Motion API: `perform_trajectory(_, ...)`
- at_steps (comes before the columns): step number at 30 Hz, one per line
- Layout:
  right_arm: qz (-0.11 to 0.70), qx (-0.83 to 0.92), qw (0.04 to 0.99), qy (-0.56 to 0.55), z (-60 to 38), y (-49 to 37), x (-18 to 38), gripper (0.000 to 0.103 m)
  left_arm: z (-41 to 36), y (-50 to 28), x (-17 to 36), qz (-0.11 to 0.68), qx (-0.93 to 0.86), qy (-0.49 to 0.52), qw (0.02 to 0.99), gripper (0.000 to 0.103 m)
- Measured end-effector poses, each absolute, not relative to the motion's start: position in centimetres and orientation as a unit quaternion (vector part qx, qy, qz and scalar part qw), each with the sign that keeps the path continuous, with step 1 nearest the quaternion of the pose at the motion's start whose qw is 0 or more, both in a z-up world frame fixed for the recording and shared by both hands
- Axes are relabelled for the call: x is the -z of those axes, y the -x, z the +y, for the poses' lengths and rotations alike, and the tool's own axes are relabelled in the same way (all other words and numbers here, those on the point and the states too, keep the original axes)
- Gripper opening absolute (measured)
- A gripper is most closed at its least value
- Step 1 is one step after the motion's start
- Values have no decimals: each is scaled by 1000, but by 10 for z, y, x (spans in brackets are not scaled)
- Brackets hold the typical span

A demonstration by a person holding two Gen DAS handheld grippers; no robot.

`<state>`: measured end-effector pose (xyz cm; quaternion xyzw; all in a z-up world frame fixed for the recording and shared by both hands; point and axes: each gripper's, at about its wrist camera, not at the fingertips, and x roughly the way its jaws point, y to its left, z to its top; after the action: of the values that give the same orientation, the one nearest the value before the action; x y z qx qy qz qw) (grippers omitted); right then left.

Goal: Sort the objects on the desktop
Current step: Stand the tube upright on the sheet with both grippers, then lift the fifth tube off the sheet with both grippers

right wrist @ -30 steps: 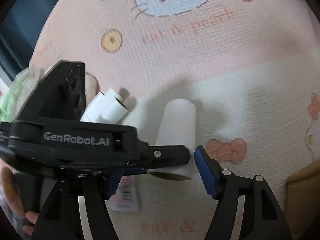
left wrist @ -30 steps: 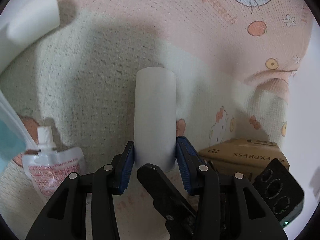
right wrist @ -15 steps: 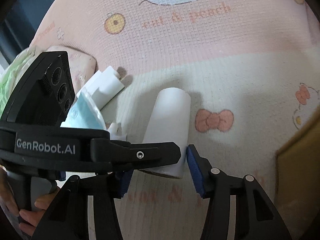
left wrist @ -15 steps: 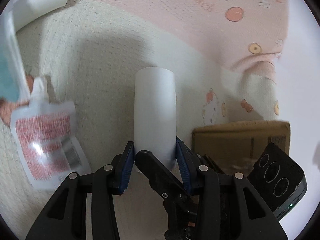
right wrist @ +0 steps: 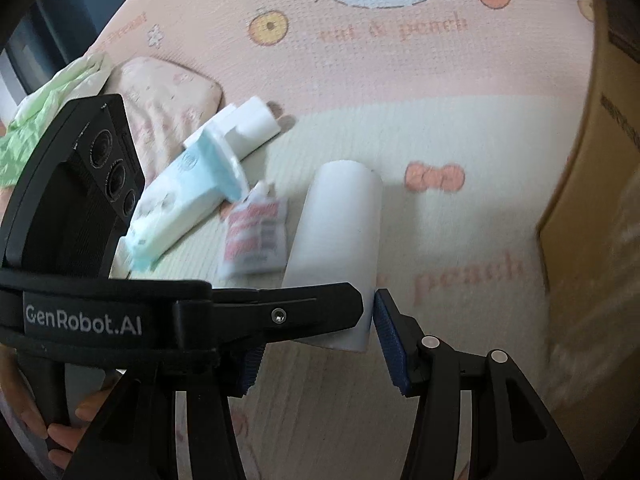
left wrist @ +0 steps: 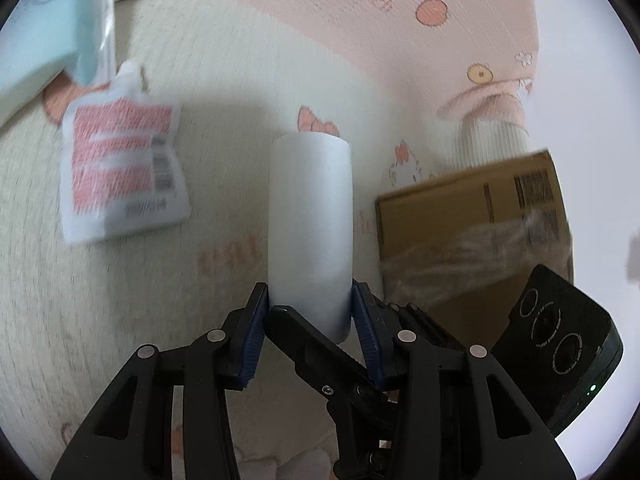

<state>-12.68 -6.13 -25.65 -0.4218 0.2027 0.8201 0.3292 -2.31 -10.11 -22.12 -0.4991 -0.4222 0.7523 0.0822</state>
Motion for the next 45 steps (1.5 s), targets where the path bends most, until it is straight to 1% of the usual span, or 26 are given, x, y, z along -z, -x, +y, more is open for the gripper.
perform_trajectory(5,206,-817,309,441,-67,124,269,49,-103,15,233,-424,-745,509,77,46)
perform_trajectory(7,215,-810,315,446,-64,122,274,49,-105,16,234,-424,-745,510,73,46)
perform_trajectory(9,229,-808,314,442,-60,119,275,49,-107,17,230,-420,-750,507,64,51)
perform_trajectory(10,236,-808,313,440,-59,118,275,49,-108,17,227,-420,-753,503,60,57)
perform_trajectory(11,246,-806,312,438,-57,117,274,49,-110,19,225,-420,-755,500,56,60)
perform_trajectory(16,278,-797,332,420,-49,109,271,54,-119,26,223,-418,-758,498,54,61)
perform_trajectory(19,292,-791,333,421,-48,109,272,54,-129,27,229,-437,-749,496,50,61)
perform_trajectory(21,292,-789,336,424,-50,110,272,54,-133,28,232,-462,-739,488,48,59)
perform_trajectory(23,290,-785,340,429,-50,115,273,54,-134,35,236,-477,-723,496,53,46)
perform_trajectory(24,287,-782,343,435,-49,118,273,54,-134,36,238,-474,-722,502,47,44)
perform_trajectory(28,283,-777,344,444,-46,124,273,54,-133,38,243,-492,-708,504,51,42)
perform_trajectory(33,312,-769,335,447,-35,125,275,54,-129,38,241,-477,-716,506,56,42)
perform_trajectory(38,320,-768,326,450,-29,126,276,54,-127,40,238,-466,-724,506,55,42)
perform_trajectory(42,337,-766,321,443,-25,123,276,54,-124,43,230,-442,-733,514,58,42)
perform_trajectory(45,368,-767,318,419,-24,118,273,51,-121,45,216,-410,-753,511,62,41)
